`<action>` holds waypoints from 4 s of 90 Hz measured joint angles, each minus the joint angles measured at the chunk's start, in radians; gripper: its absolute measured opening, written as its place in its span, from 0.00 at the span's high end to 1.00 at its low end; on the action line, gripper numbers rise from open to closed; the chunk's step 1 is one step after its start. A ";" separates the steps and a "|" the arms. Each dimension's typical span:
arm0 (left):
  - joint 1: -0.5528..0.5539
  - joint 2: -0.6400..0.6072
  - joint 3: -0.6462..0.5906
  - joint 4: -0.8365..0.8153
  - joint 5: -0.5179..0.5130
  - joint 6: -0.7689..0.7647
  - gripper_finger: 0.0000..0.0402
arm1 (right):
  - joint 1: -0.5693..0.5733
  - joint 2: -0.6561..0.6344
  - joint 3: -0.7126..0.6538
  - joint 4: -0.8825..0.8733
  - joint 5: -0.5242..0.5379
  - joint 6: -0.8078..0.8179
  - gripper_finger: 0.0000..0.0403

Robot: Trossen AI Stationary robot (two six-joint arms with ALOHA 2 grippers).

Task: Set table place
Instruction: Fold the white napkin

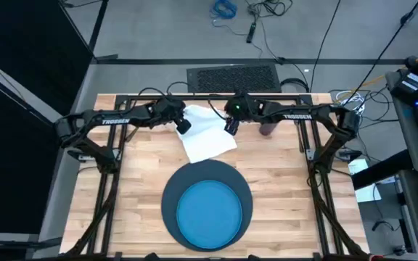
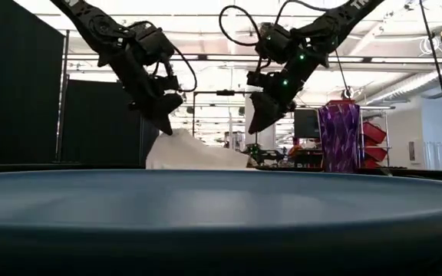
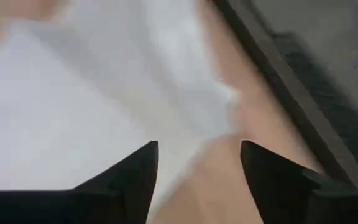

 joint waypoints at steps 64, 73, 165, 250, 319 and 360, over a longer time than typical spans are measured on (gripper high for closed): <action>0.019 0.086 -0.001 -0.009 0.040 0.034 1.00 | 0.020 0.288 0.004 0.175 -0.049 0.008 0.47; 0.019 0.012 -0.001 0.058 0.079 0.038 1.00 | 0.019 0.292 0.006 0.139 -0.051 0.006 0.47; 0.126 -0.555 0.000 -0.284 -0.098 0.031 1.00 | 0.019 0.294 0.002 0.124 -0.054 0.005 0.47; 0.024 -0.139 -0.085 -0.233 0.518 -0.097 1.00 | 0.020 0.295 0.001 0.125 -0.054 0.006 0.47; 0.014 0.067 -0.084 -0.277 0.352 -0.079 1.00 | 0.021 0.295 0.001 0.125 -0.054 0.005 0.47; 0.019 0.106 -0.084 -0.177 0.327 -0.073 1.00 | 0.021 0.296 -0.002 0.163 -0.053 0.000 0.47</action>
